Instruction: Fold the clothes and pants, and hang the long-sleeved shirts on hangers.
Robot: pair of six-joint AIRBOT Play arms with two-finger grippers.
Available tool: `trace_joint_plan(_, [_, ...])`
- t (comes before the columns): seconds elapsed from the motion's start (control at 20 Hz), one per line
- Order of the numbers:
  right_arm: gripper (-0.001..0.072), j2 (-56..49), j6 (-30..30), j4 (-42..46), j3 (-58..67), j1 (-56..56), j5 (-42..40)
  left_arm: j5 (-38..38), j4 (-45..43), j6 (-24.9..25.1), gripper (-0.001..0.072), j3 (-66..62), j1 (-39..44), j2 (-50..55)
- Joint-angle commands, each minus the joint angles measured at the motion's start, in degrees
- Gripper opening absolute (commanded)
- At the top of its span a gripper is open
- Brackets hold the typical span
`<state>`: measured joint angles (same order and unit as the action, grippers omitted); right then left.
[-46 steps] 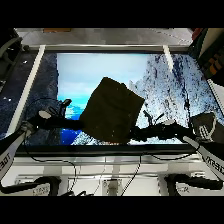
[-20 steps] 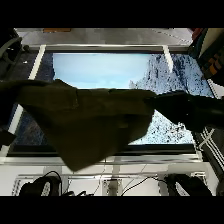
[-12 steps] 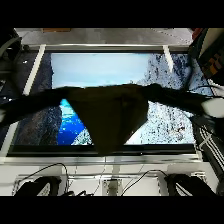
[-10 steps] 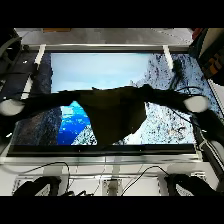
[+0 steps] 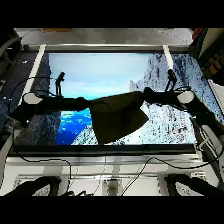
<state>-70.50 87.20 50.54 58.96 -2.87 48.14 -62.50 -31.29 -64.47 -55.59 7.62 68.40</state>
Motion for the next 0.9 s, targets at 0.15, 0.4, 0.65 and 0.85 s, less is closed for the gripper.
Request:
trace_joint_plan(0.15, [0.0042, -0.39, -3.56, 18.67, -0.24, 7.74, 26.1, -3.63, -12.35, -8.72, 0.0024, 6.49, 7.45, 0.48])
trace_joint_plan(0.4, [0.0042, -0.39, -4.28, 18.84, -6.88, 7.06, 20.15, 8.24, -10.08, -8.63, 0.0036, 11.02, 16.87, 4.26])
trace_joint_plan(0.65, [0.0583, -0.39, -6.25, 18.95, -7.26, 7.17, 18.34, 8.35, -10.25, -8.59, 0.0679, 10.8, 17.11, 7.08])
trace_joint_plan(0.85, [0.0582, -0.98, -5.35, 23.28, -1.46, 9.9, 12.9, 7.98, -10.27, -8.37, 0.0679, 8.22, 12.11, 6.08])
